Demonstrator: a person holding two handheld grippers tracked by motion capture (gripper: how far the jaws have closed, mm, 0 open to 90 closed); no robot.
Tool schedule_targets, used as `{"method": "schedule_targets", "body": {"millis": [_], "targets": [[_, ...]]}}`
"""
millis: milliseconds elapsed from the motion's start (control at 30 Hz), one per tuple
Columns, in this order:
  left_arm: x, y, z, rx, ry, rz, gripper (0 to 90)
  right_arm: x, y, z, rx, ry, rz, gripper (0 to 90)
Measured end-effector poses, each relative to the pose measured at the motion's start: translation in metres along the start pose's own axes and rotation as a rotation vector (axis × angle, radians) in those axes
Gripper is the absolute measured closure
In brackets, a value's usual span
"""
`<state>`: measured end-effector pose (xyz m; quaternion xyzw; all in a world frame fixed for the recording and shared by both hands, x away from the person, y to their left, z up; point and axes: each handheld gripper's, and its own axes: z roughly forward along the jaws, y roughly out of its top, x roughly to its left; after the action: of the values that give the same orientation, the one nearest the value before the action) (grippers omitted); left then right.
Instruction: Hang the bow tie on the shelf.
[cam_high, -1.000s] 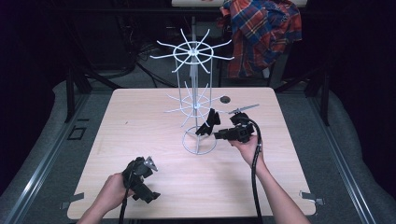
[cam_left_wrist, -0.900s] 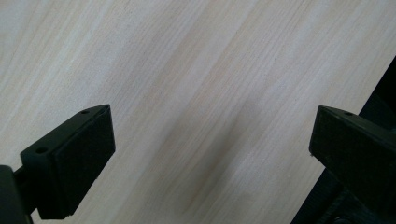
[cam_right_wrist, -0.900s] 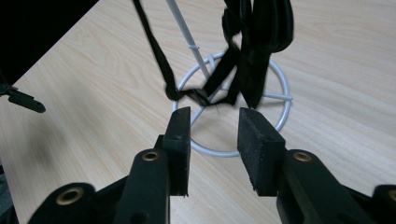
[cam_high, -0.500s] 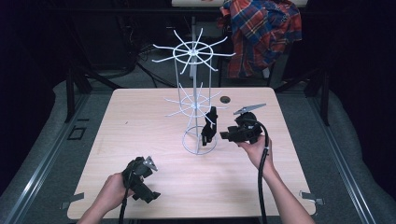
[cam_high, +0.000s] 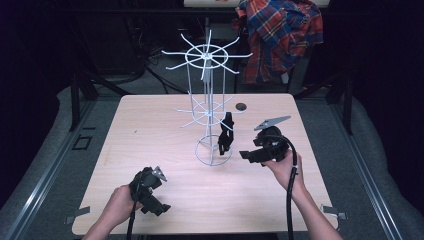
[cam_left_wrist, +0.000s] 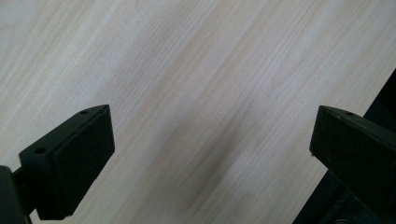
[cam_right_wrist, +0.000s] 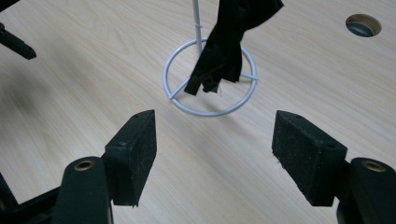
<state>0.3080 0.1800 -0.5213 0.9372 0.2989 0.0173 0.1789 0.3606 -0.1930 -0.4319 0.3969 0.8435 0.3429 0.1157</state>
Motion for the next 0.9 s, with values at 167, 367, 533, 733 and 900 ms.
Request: {"method": "schedule_targets", "body": {"millis": [167, 367, 533, 733, 900], "targets": [[-0.002, 0.002, 0.001, 0.008, -0.004, 0.009, 0.1, 0.001, -0.010, -0.011, 0.013, -0.002, -0.007, 25.0], [-0.001, 0.001, 0.001, 0.003, -0.005, 0.005, 0.1, 0.004, -0.024, -0.024, 0.019, -0.030, -0.017, 19.3], [-0.001, 0.001, 0.001, 0.002, -0.006, 0.003, 0.1, 0.004, -0.041, -0.031, 0.042, -0.052, -0.022, 18.4], [0.000, 0.001, 0.002, 0.006, -0.007, 0.004, 0.1, 0.000, -0.066, -0.034, 0.089, -0.085, -0.011, 15.7], [0.001, 0.001, 0.001, -0.019, -0.028, 0.006, 0.1, -0.008, -0.091, -0.034, 0.128, -0.096, 0.018, 15.2]]}}
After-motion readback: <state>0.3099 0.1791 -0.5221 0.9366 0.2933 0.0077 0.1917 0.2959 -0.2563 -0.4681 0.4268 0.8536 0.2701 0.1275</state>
